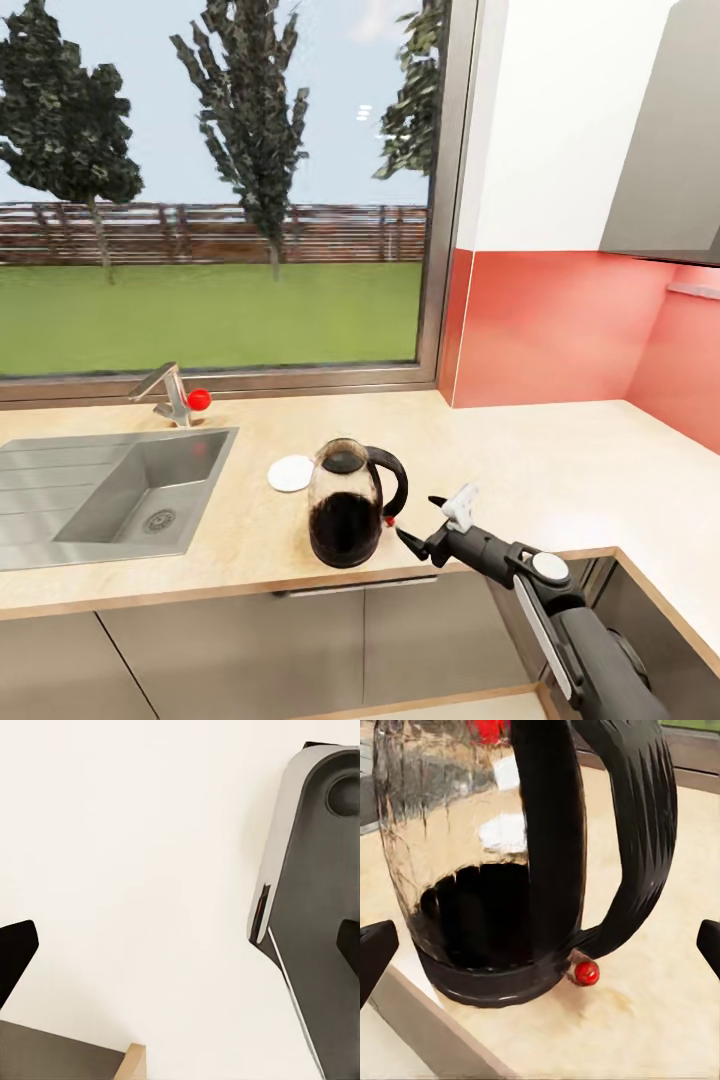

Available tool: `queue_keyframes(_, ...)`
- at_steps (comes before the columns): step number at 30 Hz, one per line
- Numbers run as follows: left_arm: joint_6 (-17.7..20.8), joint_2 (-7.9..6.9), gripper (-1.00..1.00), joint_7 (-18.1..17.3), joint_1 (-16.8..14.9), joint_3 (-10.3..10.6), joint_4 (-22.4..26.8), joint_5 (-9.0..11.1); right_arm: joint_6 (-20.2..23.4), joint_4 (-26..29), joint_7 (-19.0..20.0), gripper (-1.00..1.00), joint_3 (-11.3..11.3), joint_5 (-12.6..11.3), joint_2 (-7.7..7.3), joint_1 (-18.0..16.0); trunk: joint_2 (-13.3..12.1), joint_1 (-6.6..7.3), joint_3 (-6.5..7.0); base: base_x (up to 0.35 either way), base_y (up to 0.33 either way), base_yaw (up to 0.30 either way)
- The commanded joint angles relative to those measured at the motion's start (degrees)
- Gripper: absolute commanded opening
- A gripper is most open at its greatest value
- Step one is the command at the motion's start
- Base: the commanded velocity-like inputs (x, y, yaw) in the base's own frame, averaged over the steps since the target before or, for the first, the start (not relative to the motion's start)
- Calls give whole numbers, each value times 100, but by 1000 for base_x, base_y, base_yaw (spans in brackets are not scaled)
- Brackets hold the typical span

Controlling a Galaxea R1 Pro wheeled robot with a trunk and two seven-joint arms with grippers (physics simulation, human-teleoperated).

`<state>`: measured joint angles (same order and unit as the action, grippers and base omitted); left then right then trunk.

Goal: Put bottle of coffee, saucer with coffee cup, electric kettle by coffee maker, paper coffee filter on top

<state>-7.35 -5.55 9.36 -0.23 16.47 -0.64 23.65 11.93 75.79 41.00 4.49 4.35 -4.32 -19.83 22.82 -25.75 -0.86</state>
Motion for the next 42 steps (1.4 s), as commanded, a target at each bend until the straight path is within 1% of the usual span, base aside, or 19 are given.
queue_keyframes(1,-23,1,100,7,-1,49,-6,44,21,9,33,100,-1,61,-1,-4,10,-3,-9,8,0,0)
queue_keyframes(3,-21,-4,100,-1,4,49,-6,43,14,6,77,100,-18,128,1,-4,10,-3,-9,103,0,0)
queue_keyframes(5,-21,-7,100,-3,5,49,-6,43,12,13,87,100,-32,142,1,-4,10,-3,-9,267,0,0)
queue_keyframes(9,-21,6,100,-4,5,53,-6,43,5,15,90,100,-42,145,0,-4,10,-3,-9,156,0,0)
queue_keyframes(17,-21,1,100,-4,13,57,-14,43,2,15,92,100,-44,146,1,-4,10,-3,-9,31,0,0)
queue_keyframes(24,-21,1,100,0,14,54,-13,43,-6,15,92,100,-45,146,1,-4,10,-3,-9,210,0,0)
queue_keyframes(33,-21,1,100,5,14,58,-11,43,-7,15,91,100,-45,147,1,-4,10,-3,-9,27,0,0)
queue_keyframes(42,-23,1,100,13,14,49,-6,43,-7,6,84,100,-45,154,1,-4,10,-3,-9,140,60,0)
